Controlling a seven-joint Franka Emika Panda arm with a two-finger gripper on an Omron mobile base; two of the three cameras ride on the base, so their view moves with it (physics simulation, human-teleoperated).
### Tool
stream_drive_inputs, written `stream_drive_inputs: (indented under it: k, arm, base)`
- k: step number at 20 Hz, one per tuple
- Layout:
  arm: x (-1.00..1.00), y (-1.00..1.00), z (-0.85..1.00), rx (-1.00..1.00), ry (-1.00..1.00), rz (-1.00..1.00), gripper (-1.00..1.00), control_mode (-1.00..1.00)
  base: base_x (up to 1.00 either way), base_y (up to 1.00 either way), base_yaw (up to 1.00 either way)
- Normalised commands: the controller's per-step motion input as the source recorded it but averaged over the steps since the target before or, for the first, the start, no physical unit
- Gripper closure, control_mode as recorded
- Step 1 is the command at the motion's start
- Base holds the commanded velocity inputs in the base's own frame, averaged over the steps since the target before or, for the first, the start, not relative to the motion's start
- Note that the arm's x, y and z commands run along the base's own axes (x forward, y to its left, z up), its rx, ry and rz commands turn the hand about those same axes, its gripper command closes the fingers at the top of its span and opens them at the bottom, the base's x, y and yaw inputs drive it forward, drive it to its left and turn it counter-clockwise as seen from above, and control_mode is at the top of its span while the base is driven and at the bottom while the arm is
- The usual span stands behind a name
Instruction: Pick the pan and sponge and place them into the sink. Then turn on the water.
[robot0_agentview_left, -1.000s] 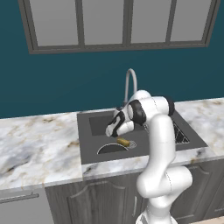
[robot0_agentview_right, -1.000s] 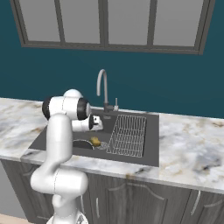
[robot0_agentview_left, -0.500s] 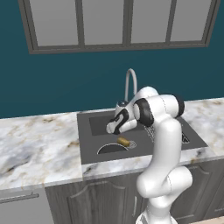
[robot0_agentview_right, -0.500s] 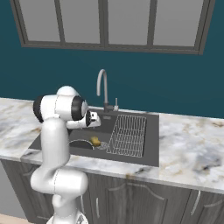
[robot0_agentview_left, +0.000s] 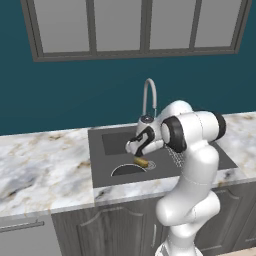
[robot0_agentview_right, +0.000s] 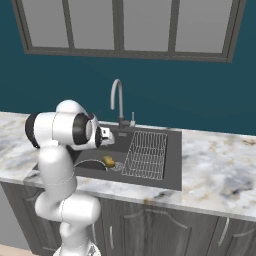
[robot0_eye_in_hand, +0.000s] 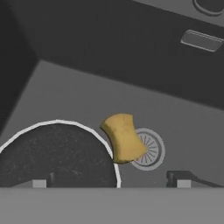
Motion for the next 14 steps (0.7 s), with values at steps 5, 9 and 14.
stream_drive_inputs:
  k: [5,9,14]
  arm:
    - [-0.25,-0.36,0.35,0.0,-0.05,0.0,-1.0,-1.0]
    - [-0.21,-0.46,0.42,0.0,-0.06,0.01,-1.0,-1.0]
    - [-0.23,-0.44,0.42,0.0,-0.07,0.04,-1.0,-1.0]
  base:
    - [0.0,0.0,0.0]
    - [0.0,0.0,0.0]
    - [0.0,0.0,0.0]
